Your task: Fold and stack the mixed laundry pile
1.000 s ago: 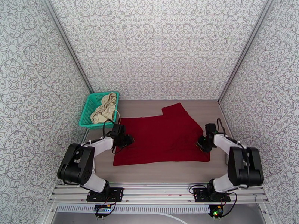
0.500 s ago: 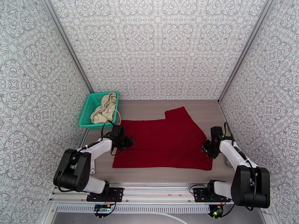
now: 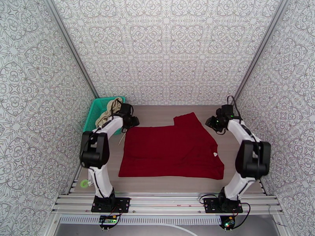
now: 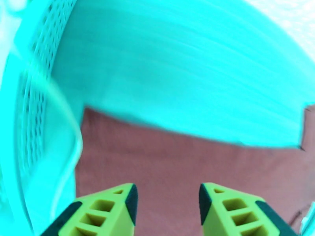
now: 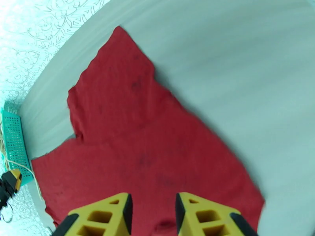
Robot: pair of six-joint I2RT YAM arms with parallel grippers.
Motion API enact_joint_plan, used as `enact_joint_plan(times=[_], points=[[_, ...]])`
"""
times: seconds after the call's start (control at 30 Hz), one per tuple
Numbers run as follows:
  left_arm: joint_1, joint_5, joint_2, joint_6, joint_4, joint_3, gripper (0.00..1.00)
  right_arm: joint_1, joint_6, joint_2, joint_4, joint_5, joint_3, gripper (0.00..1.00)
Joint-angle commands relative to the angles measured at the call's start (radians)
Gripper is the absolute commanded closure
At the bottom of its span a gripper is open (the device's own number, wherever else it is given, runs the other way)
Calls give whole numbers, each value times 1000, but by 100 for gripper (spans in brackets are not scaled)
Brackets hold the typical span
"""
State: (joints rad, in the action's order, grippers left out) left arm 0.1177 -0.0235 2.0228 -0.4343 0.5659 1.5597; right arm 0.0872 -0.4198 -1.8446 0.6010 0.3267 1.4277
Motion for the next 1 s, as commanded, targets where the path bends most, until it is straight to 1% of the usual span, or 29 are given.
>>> enact_joint_plan(times=[0.0,0.1,0.2,0.27,0.43,0.67,0.8,0.87,0.97], points=[[-8,52,72,49,105,93,51,-41,69,-88,56,-17,131,65],[-5,59,104,54,115,112,51,-77,39,-157,123,-65,180,66],[-8,39,115,52,97,99,50,-84,-51,-165,116,-70,110,67],[-16,28,123,52,95,100,49,-84,-83,-159,102,-76,60,67],[-64,19,118,59,92,92,49,-83,-98,-165,129,-156,13,67],[-127,-5,81,75,91,52,49,-77,-120,-199,158,-204,17,67],[-129,-54,62,94,91,34,48,-47,-128,-206,180,-236,11,67],[-113,-77,50,112,74,23,47,-41,-117,-199,172,-216,9,67],[-93,-75,57,132,77,28,47,-43,-90,-181,163,-160,34,67]])
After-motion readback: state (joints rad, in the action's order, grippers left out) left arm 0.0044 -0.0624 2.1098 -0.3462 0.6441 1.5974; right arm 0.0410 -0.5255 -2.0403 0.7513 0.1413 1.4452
